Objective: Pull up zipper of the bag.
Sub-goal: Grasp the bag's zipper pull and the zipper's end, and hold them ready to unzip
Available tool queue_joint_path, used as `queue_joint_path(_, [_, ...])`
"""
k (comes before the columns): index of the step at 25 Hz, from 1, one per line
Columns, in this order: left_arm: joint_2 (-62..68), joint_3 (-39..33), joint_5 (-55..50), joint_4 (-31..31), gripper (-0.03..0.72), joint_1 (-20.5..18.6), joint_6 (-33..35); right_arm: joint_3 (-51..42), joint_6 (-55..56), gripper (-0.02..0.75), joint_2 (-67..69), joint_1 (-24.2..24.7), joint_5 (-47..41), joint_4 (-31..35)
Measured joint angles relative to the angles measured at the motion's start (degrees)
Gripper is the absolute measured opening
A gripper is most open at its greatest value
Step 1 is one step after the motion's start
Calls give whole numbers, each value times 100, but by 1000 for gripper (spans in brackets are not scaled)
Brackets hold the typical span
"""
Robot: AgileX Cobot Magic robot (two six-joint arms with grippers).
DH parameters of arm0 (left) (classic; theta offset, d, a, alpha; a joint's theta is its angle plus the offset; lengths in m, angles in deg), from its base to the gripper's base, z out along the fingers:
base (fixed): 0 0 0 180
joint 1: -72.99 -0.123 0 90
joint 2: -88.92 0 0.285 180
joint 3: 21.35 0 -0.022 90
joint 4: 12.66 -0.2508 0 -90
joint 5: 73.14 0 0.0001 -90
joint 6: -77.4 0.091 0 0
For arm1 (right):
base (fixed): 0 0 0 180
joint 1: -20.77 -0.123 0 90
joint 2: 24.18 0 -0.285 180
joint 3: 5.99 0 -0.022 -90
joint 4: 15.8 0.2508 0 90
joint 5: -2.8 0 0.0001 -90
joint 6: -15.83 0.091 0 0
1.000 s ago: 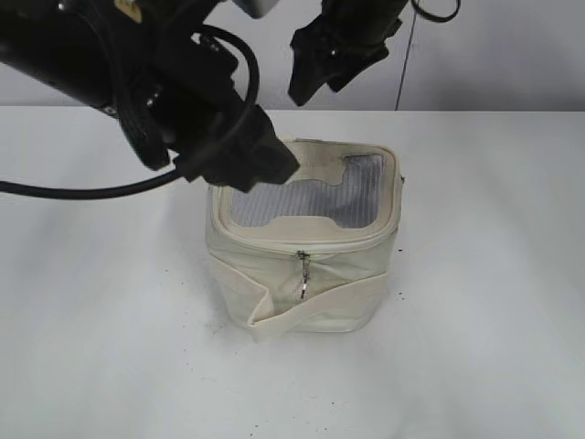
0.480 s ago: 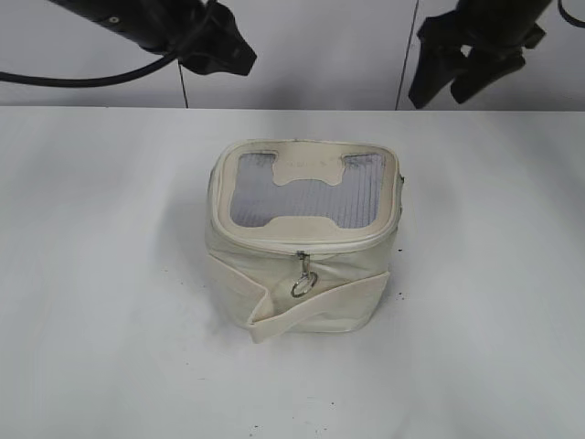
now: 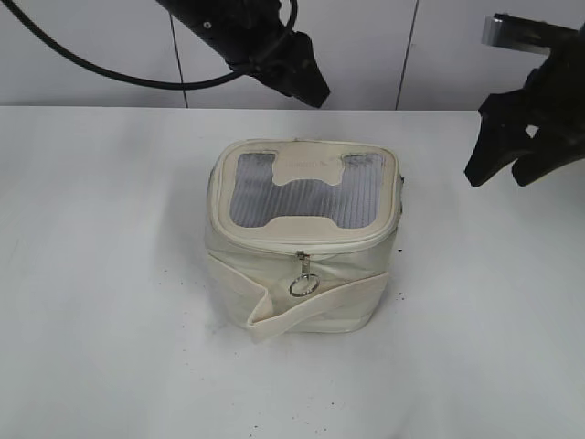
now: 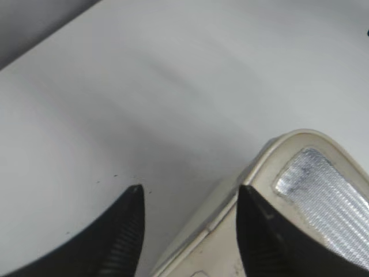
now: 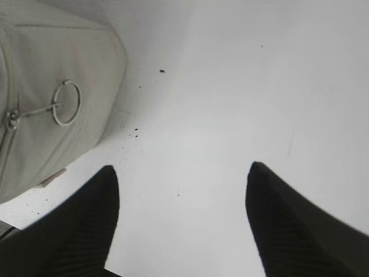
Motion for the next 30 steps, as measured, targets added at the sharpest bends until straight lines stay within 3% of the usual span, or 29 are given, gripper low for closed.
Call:
queue_joint_path(6, [844,995,-796,359,459,0,160,-1504,-43,533,-876,0,949,404])
queue_joint_path(12, [1379,1288,-1168,857,463,6,418,-2524,-157,533,-1331,0,1241,552])
queue_joint_path(23, [1641,1312,-1369,960,462,78,481,-2893,-1316,533,-1399,-6,1604,1694])
queue_joint_path(26, [1691,1325,-1435,978,400,149,481,-2893,-1480,533,-1399,-6,1882,1799])
queue_joint_path(28, [1691,1331,-1456,978,289,182,485,-2893,-1642,533,-1399,-6,2059,1829])
queue_joint_path(30, [1691,1343,-1487,970,131,196,506,-2893,-1922,533,-1399,-6,2201,1919])
